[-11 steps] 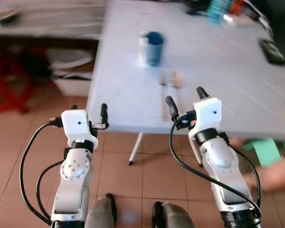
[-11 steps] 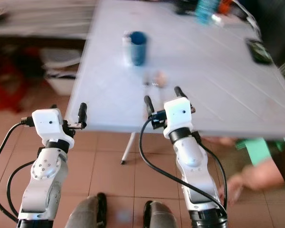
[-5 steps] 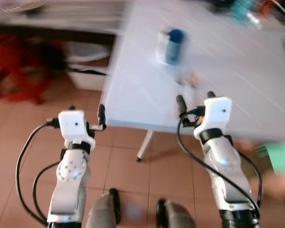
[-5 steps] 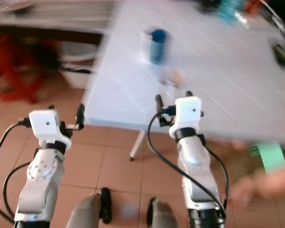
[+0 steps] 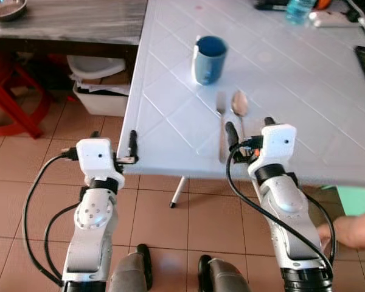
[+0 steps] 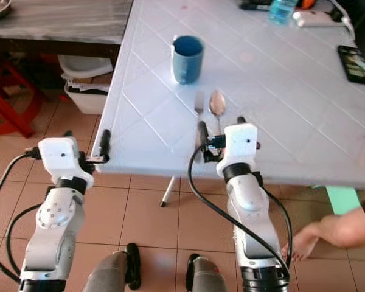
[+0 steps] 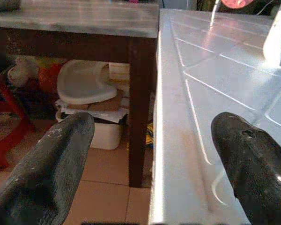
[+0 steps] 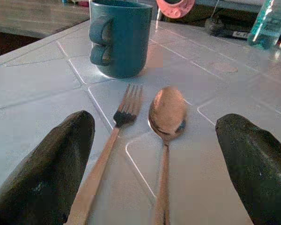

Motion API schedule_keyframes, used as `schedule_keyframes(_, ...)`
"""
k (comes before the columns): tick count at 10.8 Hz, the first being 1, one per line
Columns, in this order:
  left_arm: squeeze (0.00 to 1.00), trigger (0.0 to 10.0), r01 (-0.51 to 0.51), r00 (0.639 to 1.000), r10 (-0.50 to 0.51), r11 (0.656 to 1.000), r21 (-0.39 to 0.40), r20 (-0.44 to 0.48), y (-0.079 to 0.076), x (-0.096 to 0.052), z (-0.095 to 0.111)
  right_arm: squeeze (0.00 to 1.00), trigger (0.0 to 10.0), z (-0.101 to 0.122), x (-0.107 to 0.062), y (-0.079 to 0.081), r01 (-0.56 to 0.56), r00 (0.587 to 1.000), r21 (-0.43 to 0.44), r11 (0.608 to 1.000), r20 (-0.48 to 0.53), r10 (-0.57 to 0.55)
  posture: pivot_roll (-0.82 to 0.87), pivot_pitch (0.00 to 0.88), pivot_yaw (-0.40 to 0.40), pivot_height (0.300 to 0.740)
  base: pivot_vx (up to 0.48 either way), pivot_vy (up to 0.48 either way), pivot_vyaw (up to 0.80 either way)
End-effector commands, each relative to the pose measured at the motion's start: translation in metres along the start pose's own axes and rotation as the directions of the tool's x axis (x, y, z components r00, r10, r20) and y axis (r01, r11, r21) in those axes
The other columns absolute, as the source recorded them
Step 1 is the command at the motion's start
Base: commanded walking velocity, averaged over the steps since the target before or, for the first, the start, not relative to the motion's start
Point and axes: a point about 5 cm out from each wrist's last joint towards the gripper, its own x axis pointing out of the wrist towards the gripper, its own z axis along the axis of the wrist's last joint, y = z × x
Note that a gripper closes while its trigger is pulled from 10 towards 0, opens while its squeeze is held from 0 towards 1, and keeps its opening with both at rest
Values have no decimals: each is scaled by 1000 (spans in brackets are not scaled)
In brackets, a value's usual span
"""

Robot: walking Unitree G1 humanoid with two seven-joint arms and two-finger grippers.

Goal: Setting the table

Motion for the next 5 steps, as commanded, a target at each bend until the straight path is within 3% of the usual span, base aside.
schedule_keyframes(1, 0, 10000, 0, 1000, 0, 1000, -2, -8, 0, -2, -1, 0, 10000, -2, -1, -2, 6, 1000, 17, 1000, -15, -5, -11, 227, -27, 740, 266, 0, 0)
schedule_keyframes(5, 0, 10000, -4, 1000, 4, 1000, 3, 4, 1, 0, 0, 0, 10000, -1, 3, -1, -19, 1000, 10, 1000, -8, 19, -6, 213, -30, 740, 318, 0, 0)
